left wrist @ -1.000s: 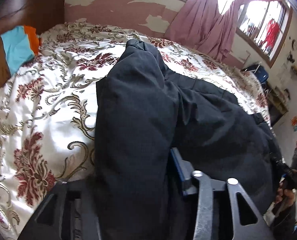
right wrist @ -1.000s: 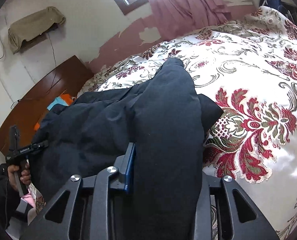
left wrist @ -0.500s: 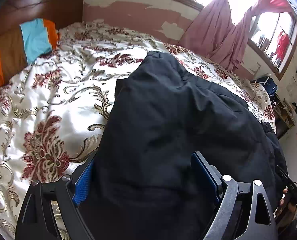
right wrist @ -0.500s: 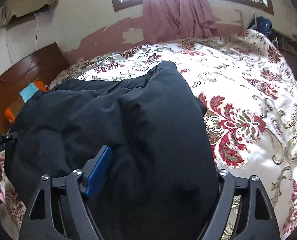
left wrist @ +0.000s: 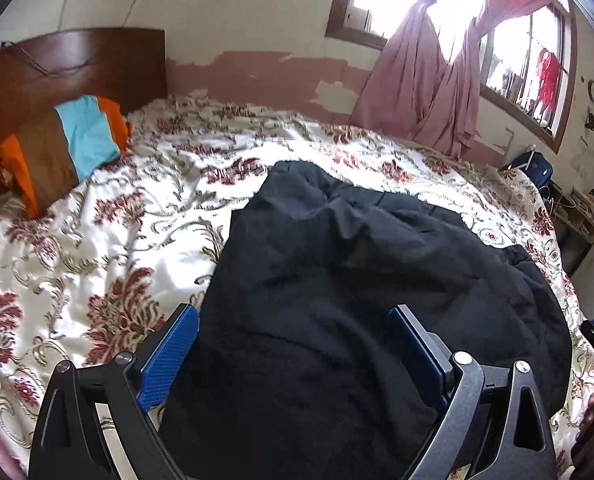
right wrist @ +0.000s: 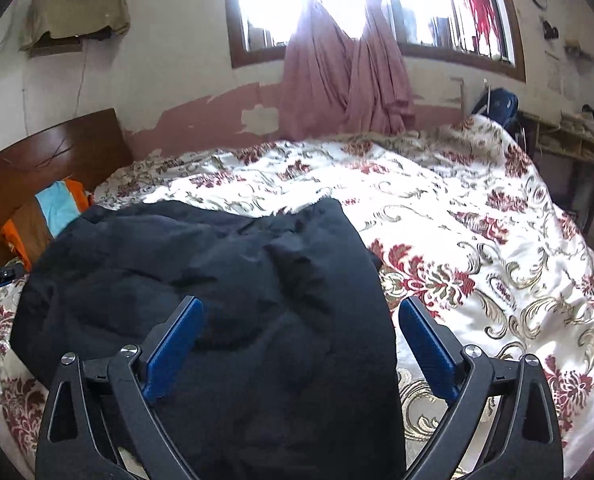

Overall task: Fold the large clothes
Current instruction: 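Withdraw both open tools away from the folded jacket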

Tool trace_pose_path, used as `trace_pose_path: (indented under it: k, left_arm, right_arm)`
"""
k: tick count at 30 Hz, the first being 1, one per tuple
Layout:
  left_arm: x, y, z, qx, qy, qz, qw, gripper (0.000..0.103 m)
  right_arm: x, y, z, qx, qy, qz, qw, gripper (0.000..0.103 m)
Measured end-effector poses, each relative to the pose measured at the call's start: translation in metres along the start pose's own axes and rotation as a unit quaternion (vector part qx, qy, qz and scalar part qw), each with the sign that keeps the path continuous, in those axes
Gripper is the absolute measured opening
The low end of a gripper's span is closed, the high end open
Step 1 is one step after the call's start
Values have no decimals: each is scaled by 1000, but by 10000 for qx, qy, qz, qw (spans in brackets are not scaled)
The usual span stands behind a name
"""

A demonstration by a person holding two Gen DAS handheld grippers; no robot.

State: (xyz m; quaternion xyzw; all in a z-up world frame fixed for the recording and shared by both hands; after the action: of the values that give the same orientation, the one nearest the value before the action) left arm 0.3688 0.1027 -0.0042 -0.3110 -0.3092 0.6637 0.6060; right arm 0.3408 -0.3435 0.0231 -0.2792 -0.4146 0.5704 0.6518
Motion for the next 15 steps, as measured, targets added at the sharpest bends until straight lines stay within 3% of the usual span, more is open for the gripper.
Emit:
trace_pose_path:
  k: [15]
  left_arm:
    - [-55,10,108,-1104,115,-821,9904,103]
  right_arm:
    - [56,2,90,-690,-567,332,9955,100]
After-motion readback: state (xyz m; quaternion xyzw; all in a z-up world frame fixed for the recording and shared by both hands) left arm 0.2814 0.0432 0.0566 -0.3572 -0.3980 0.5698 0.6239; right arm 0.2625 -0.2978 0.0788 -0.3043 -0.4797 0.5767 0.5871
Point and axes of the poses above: each gripper's, at about its wrist camera, not at the fingertips, and z roughly against the way its jaws point, x to its left, y to its underside, the point moved 2 cm from there along -z, roughly the way its jaws point, and after that the axes turned 9 degrees about -z, right-handed, at the moved point
